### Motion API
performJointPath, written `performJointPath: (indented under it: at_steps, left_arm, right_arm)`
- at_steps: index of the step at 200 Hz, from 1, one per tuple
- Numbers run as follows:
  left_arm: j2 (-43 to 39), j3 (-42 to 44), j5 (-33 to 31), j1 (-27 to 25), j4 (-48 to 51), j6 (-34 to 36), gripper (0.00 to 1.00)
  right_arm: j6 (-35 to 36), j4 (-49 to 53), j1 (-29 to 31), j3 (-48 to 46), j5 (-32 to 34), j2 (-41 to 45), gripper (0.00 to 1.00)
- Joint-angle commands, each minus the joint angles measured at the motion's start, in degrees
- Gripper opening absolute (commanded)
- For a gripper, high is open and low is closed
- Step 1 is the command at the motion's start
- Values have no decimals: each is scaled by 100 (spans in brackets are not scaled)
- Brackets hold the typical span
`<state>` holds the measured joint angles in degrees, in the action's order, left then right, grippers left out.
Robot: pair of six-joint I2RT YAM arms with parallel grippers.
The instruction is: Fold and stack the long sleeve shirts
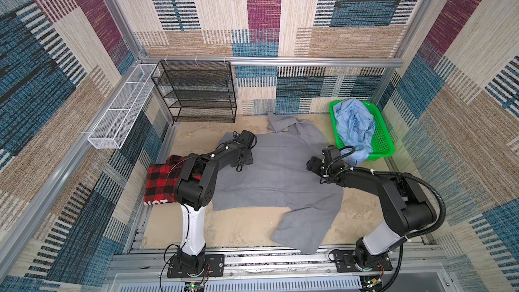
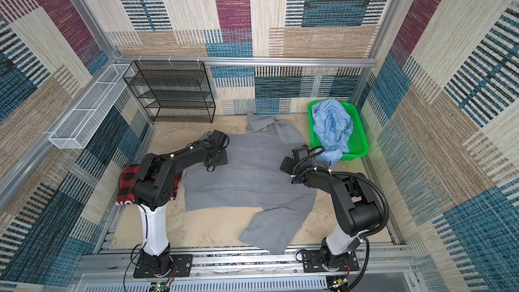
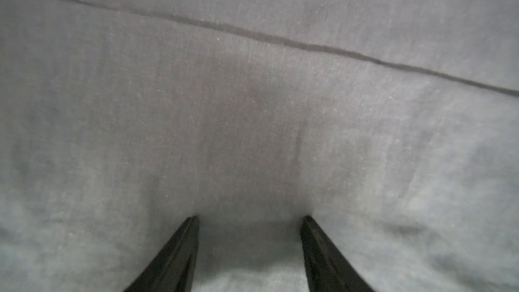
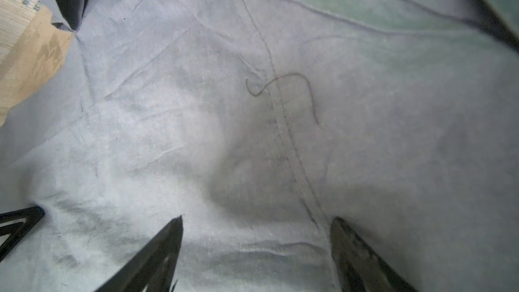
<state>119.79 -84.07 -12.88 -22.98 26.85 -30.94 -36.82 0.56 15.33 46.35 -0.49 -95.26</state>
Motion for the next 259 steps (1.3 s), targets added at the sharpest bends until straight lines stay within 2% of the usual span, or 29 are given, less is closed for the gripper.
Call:
performJointPath:
  at_steps: [1, 13, 29, 40, 52, 76, 93, 102, 120, 156, 198, 259]
  left_arm:
    - [257, -437, 411, 120, 711, 176, 63]
    - [189, -689, 467, 185, 901, 160, 65]
    - [-215, -813, 496, 222, 1112, 152, 68]
    - [-660, -667, 534, 215, 1138, 90, 73]
    - [-1182, -399, 631, 215, 1222, -55, 76]
    - [-2396, 707, 783, 224, 1203, -512, 77]
    - [-3238, 1756, 855, 224, 979, -907, 77]
    - [-3566, 2227, 878, 239, 966, -1092, 80]
    - [-4067, 2932, 855, 250, 962, -1361, 80]
    - [-4616, 3727, 684, 397, 912, -1423, 80]
    - [-5041, 4565, 823, 652, 530, -1495, 79]
    - [-4528, 4942, 1005, 906, -93, -1381, 76]
  right_arm:
    - [495, 364, 9, 413, -270, -169, 84]
    - [599, 515, 40, 614, -353, -116, 84]
    - [749, 875, 264, 775, 183, 282, 87]
    - [815, 1112, 486, 776, 507, 655, 90]
    - [891, 1295, 761, 688, 489, 1115, 93]
    - [910, 1720, 1660, 277, 475, 1999, 95]
    - [611, 2023, 2304, -188, 513, 2780, 96]
    - [456, 2086, 2498, -421, 442, 3132, 96]
    - [158, 2392, 2878, -724, 391, 3808, 97]
    - [-170, 3053, 3542, -916, 385, 4565, 98]
    - [-933, 3994, 4628, -952, 867, 4705, 97]
    - [-1529, 4278, 5394, -1026, 1062, 4379, 97]
